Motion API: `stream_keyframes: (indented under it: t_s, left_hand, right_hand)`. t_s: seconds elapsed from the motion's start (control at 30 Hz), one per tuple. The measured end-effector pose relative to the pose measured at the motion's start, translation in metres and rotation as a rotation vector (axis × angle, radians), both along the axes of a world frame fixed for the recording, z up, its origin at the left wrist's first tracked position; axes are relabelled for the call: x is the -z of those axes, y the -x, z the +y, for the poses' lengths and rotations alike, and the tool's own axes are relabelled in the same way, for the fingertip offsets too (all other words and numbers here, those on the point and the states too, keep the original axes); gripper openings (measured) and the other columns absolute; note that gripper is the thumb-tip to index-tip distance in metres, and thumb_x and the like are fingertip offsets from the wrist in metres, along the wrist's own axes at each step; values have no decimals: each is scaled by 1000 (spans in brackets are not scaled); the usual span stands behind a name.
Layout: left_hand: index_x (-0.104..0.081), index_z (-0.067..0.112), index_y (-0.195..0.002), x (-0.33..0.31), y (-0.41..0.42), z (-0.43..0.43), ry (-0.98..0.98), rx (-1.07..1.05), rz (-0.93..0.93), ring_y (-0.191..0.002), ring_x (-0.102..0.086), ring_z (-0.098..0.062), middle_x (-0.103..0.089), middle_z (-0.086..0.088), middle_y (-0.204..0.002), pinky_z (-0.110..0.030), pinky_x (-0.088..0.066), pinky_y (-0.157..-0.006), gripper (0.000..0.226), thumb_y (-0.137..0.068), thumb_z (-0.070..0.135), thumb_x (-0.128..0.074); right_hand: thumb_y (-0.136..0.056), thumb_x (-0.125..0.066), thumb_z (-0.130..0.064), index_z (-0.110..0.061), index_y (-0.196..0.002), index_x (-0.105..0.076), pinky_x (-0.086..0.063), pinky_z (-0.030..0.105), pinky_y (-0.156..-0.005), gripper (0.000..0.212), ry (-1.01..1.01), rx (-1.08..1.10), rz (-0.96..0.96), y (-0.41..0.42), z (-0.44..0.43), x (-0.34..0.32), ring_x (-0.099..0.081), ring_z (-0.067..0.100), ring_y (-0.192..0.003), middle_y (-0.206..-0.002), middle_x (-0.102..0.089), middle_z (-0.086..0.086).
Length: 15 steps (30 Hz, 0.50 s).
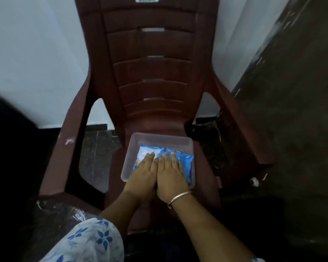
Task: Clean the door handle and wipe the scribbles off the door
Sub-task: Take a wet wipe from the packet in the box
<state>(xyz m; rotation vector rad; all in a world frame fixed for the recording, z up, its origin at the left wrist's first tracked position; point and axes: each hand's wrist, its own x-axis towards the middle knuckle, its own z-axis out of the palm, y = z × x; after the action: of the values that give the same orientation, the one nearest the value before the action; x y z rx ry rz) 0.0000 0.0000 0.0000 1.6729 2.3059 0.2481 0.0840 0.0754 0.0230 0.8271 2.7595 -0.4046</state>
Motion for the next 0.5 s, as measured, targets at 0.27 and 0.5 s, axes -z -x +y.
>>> stream_keyframes:
  t_s: [0.27,0.5]
  left_hand:
    - [-21,5,-145,30,32,-4,33,-119,-172,-144,-12,-29,-17,-18,-155,-33,-13,-116,70,-88,25,-55]
    - [-17,20,-148,48,35,10,93,-126,-258,-144,-7,-34,-11,-18,-155,-45,-23,-114,73,-86,28,-53]
  right_hand:
    - [-88,-46,-18,-11,-135,-38,-34,41,-100,49,82,181,13,20,8,28,-35,30,-124,-141,-40,9]
    - [-91,-48,-16,-13,-128,-49,-38,41,-94,37,64,426,88,28,38,43,-45,33,-115,-123,-51,14]
